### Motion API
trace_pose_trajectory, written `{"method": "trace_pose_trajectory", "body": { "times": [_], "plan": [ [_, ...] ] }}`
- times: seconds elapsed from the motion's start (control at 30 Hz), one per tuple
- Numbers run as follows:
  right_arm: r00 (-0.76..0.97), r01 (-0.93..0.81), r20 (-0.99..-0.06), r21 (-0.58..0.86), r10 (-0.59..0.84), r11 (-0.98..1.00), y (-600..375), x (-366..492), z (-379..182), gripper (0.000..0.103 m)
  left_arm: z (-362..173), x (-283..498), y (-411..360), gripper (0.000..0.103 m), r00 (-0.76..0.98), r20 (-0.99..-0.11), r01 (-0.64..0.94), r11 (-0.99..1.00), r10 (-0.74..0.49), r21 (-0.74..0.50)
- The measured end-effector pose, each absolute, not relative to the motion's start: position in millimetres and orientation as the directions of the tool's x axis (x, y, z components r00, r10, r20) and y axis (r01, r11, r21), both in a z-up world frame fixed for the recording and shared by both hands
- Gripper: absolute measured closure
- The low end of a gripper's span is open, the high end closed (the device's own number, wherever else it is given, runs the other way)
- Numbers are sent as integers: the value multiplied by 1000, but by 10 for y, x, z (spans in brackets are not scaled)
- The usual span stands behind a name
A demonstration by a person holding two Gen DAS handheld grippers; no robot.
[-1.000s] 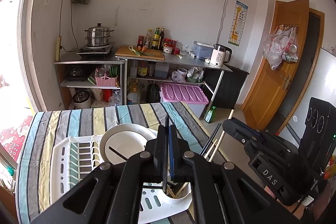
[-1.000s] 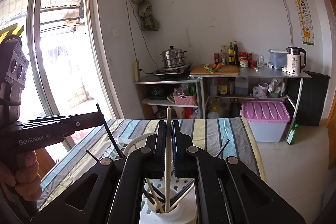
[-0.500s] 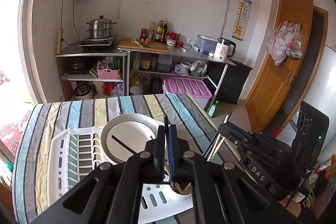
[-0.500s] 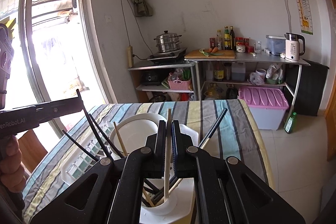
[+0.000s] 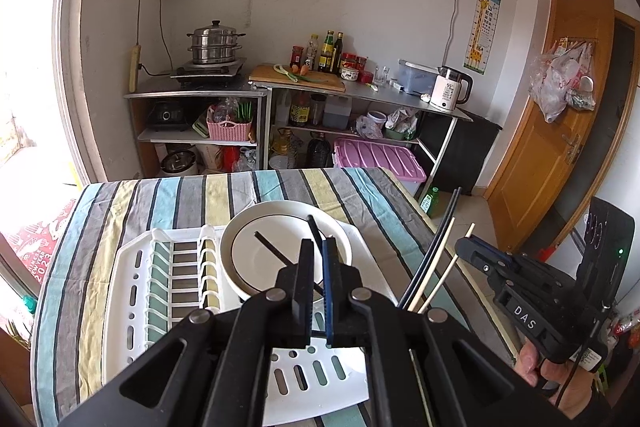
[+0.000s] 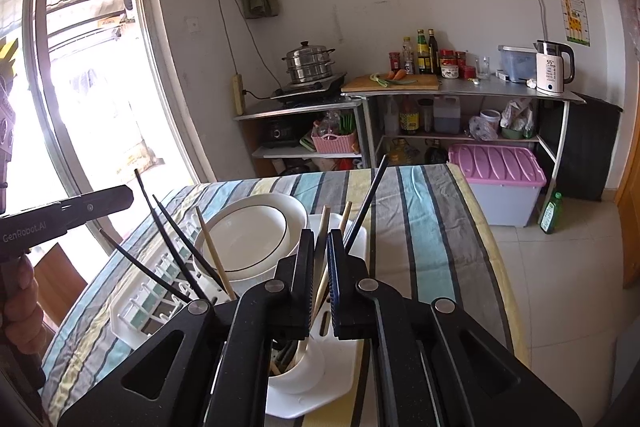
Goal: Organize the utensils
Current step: 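Open both tools to release the chopsticks into the white cup, then move both tools back down to the last chopsticks on the tablecloth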
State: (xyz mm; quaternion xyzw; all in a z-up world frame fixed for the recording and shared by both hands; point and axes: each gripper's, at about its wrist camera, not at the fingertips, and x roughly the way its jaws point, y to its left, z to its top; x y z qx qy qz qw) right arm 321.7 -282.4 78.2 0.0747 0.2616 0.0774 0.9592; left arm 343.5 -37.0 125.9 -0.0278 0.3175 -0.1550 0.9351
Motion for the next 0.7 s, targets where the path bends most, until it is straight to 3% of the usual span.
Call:
{"method": "trace_pose_trajectory", "body": {
  "times": [0.1,0.33,0.7],
  "plan": [
    [857,-112,-481,173,183,979,-2820,3153,803,85,1254,3419,-338,99,755,-580,267,951,-306,-155],
    [861,-113,-475,166,180,980,-2855,2934,826,85,1314,3197,-288,86,785,-545,265,955,-293,-131],
    [864,-146,-458,168,208,975,-2857,2153,783,85,1144,2415,-104,81,814,-506,267,957,-286,-113]
  ]
}}
